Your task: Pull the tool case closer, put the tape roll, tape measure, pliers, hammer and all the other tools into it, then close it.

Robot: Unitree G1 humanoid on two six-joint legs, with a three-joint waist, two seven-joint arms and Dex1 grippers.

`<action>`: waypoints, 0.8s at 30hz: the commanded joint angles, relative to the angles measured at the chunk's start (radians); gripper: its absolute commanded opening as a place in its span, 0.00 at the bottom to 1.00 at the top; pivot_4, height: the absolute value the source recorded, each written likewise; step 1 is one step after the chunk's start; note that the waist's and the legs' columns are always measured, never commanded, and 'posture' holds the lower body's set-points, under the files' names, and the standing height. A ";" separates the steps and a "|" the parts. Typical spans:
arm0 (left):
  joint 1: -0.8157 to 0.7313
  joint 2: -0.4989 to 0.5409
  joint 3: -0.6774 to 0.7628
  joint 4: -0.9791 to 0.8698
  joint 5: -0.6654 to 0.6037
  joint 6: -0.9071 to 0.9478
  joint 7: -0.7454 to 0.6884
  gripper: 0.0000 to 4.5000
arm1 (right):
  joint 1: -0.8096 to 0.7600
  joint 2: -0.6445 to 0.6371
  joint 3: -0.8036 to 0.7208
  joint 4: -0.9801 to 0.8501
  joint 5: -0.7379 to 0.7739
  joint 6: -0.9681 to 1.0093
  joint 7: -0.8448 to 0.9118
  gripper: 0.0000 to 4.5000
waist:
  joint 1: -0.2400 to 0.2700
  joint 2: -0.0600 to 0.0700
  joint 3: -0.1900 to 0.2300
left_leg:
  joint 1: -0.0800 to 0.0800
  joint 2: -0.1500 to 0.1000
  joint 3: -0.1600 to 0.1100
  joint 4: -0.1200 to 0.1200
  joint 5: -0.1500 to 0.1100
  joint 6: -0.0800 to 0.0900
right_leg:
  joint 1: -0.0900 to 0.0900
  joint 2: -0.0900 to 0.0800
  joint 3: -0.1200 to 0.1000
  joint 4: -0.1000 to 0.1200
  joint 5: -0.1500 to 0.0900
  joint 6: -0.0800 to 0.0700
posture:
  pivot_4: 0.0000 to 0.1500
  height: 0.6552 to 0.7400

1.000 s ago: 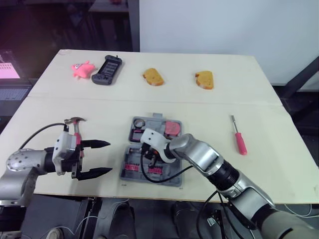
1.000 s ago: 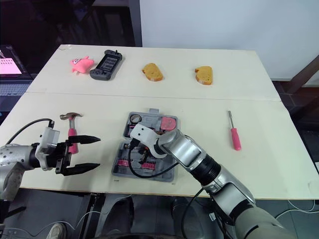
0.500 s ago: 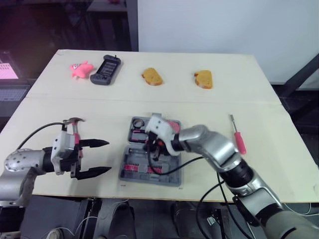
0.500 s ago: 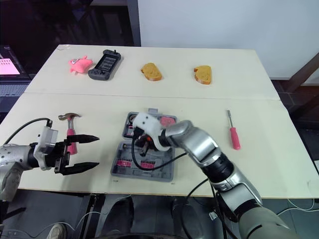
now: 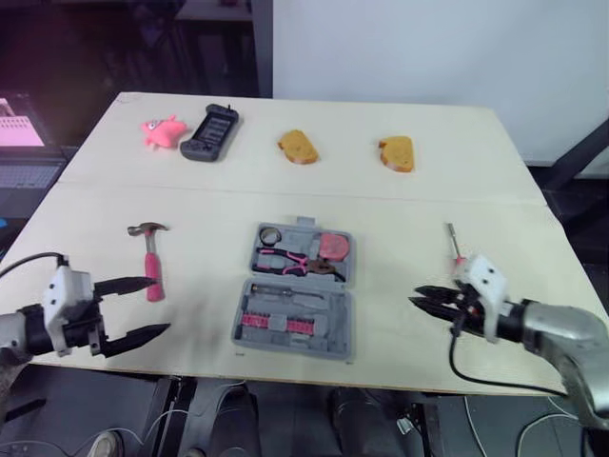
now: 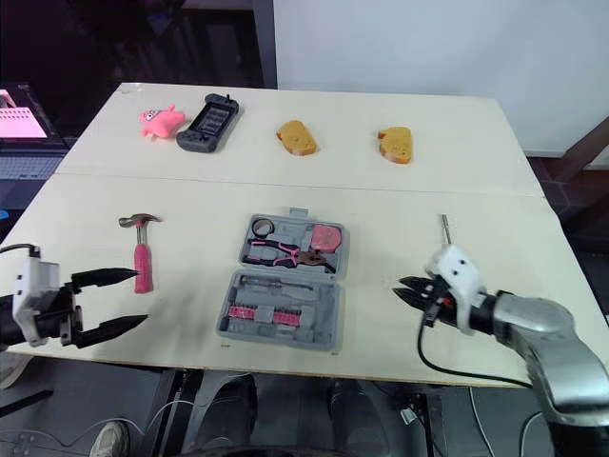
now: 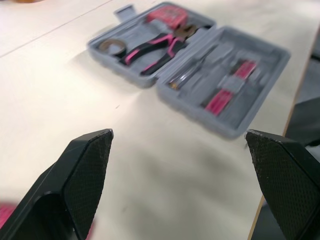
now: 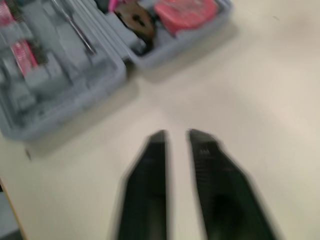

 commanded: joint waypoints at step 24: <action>0.081 -0.045 0.140 -0.041 -0.014 0.024 0.133 1.00 | 0.116 -0.011 -0.172 0.008 0.163 -0.212 0.098 0.98 | -0.003 0.000 0.000 | 0.009 0.000 0.002 0.000 0.000 -0.001 | 0.010 -0.001 0.002 -0.002 0.000 0.000 | 1.00 0.99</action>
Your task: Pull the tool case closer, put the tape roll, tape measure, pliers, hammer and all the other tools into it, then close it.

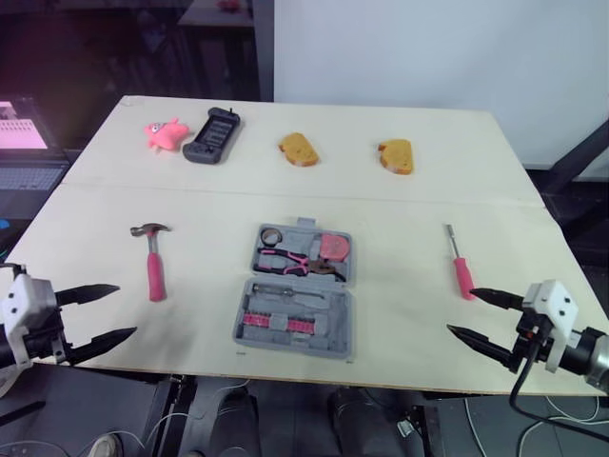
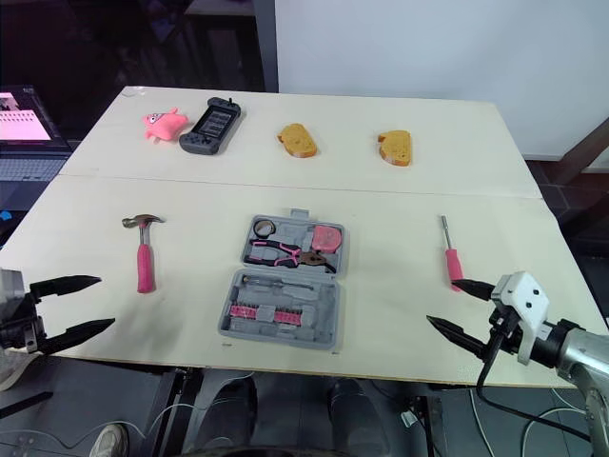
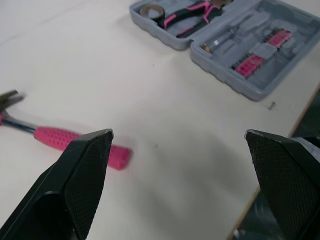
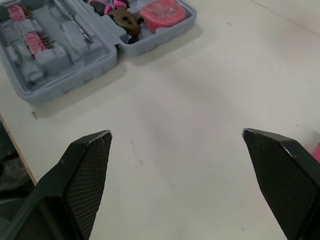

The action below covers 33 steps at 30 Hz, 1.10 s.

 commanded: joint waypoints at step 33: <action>-0.723 -0.377 -0.185 0.132 0.196 0.940 1.338 1.00 | -0.496 0.007 0.376 -0.308 0.310 0.335 -0.182 0.98 | 0.007 -0.004 -0.002 | -0.001 -0.001 -0.004 0.002 0.000 0.000 | 0.002 0.001 -0.002 0.001 0.004 0.008 | 1.00 0.99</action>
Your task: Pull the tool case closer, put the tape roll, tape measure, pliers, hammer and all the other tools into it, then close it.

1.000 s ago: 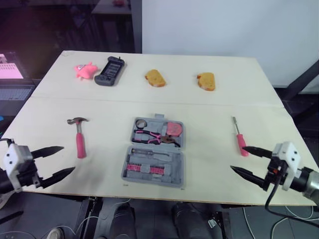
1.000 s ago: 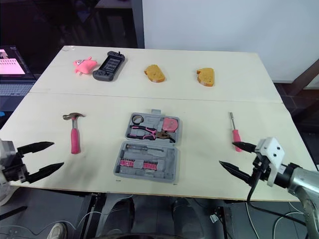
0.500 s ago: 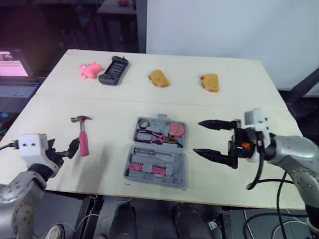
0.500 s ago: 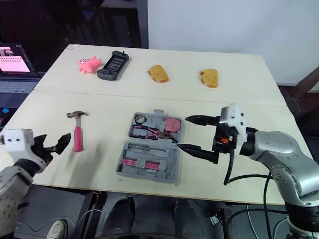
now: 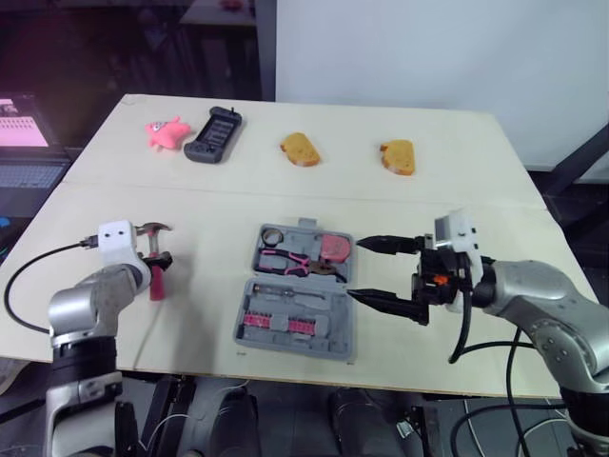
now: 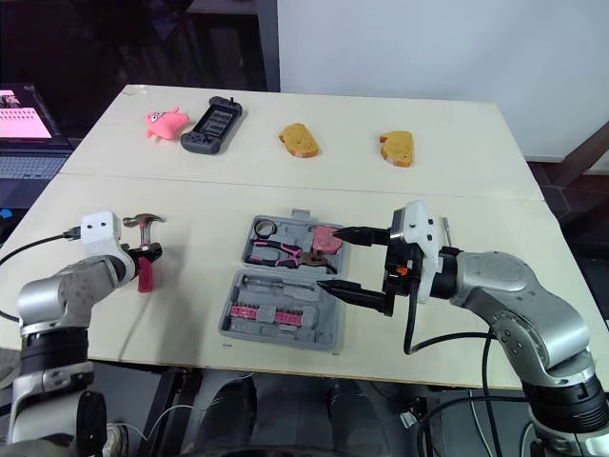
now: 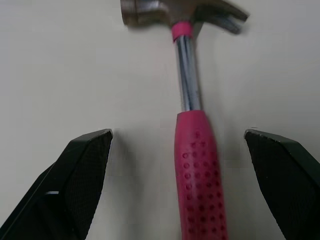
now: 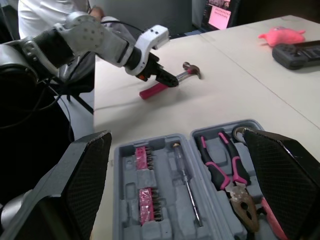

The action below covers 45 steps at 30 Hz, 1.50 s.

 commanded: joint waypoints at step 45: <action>-0.208 0.078 -0.065 0.338 0.136 -0.255 -0.179 0.02 | 0.042 0.014 -0.006 -0.080 -0.026 0.029 -0.132 1.00 | 0.001 0.008 -0.004 | 0.001 0.000 -0.001 0.000 0.001 -0.002 | 0.002 0.000 -0.001 0.002 0.000 0.001 | 1.00 0.99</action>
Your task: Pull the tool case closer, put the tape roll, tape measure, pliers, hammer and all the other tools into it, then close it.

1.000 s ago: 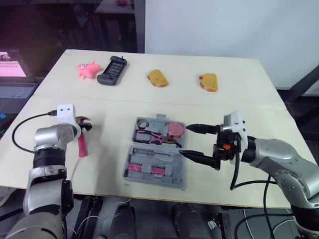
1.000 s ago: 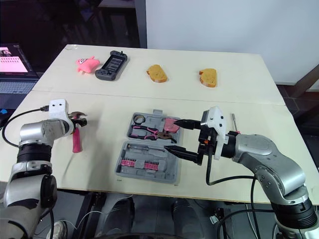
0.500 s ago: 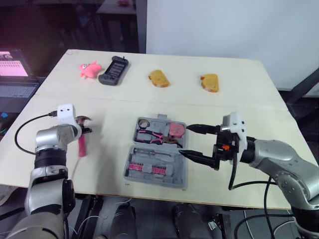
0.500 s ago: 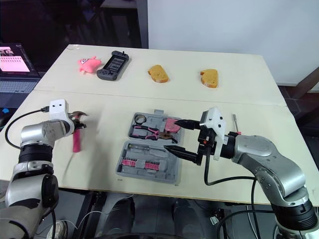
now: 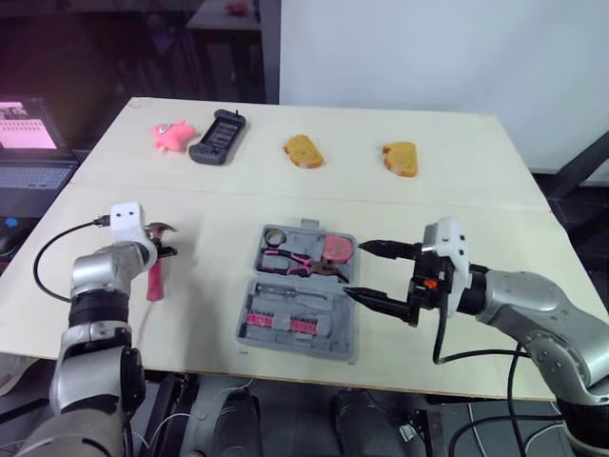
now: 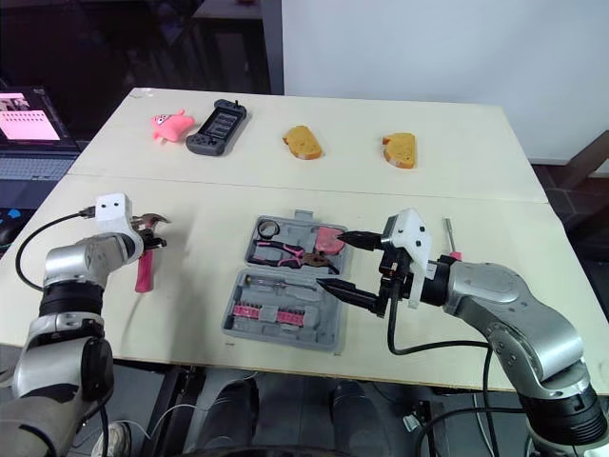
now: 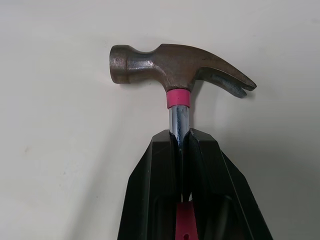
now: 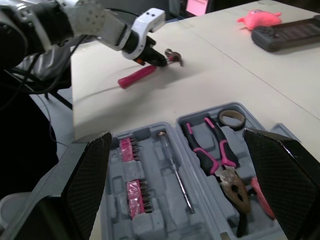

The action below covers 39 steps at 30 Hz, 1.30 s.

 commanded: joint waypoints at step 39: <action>-0.199 0.203 -1.011 -0.932 0.170 0.178 -1.015 0.02 | 0.024 -0.109 -0.011 -0.057 -0.054 0.060 0.009 1.00 | 0.005 -0.005 0.005 | -0.003 0.000 0.001 0.003 -0.001 0.002 | -0.002 0.000 0.001 -0.001 0.000 -0.001 | 1.00 0.99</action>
